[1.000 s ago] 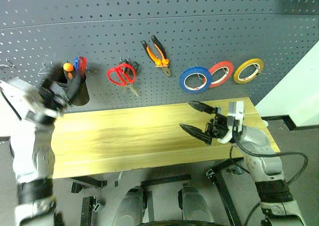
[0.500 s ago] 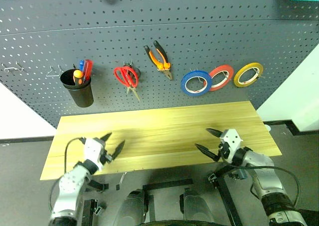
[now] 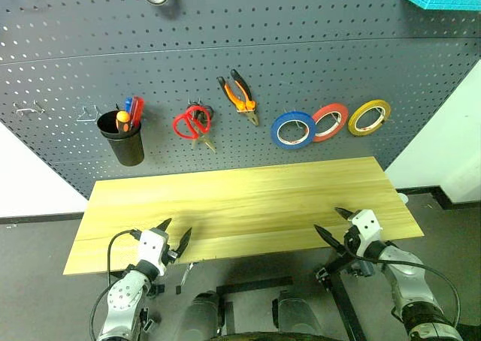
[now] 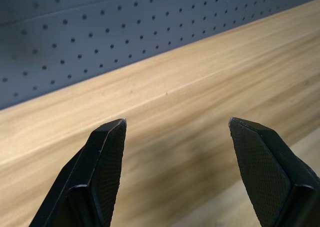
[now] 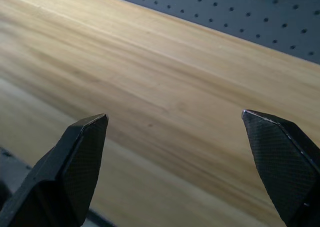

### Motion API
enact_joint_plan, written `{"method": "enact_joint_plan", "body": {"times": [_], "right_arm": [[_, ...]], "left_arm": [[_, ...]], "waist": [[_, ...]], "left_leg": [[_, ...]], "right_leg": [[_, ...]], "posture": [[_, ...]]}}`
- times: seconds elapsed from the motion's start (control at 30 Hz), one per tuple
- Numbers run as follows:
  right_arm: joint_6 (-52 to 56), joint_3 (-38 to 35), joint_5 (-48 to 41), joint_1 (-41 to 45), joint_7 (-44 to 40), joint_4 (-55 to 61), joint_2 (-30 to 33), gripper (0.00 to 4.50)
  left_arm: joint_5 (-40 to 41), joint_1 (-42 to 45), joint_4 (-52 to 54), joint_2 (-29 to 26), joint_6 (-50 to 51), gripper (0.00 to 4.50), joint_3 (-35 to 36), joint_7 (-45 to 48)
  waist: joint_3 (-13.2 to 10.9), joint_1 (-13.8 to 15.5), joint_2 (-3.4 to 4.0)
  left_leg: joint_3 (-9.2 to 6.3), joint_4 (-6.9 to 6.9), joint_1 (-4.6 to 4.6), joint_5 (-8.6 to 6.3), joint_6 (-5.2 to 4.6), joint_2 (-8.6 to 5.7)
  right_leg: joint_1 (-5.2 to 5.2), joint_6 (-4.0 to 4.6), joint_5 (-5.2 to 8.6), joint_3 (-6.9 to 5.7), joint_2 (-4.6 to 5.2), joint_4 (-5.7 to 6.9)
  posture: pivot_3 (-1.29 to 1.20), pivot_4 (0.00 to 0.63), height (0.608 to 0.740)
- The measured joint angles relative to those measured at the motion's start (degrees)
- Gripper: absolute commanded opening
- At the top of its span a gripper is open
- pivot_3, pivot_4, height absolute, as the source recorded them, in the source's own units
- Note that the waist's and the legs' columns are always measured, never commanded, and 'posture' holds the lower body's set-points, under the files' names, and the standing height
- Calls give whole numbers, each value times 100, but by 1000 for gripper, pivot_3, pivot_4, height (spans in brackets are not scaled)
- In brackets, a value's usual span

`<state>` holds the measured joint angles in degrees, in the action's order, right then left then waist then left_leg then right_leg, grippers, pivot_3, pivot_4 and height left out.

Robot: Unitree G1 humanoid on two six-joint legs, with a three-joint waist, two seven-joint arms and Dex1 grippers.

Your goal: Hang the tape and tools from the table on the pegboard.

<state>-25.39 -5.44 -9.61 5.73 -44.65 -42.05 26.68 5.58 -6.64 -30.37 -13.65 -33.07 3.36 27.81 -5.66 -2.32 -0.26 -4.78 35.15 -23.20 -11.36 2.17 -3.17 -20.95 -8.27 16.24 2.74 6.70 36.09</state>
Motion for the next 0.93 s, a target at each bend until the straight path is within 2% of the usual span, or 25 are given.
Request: {"method": "enact_joint_plan", "body": {"times": [0.67,0.93], "right_arm": [[-147,17,198,423,226,-339,-248,4500],[-154,18,209,432,206,-382,-306,4500]], "left_arm": [[-269,299,-315,14,-14,3423,-53,-275],[-387,350,-322,12,-14,3423,-55,-444]], "waist": [[67,37,23],[90,124,26]], "left_leg": [[-4,-1,10,6,-9,-3],[-4,-1,15,5,-9,-4]], "right_leg": [[-2,-4,2,0,-2,0],[-1,-3,2,0,-2,1]], "posture": [[11,19,728],[30,33,728]]}}
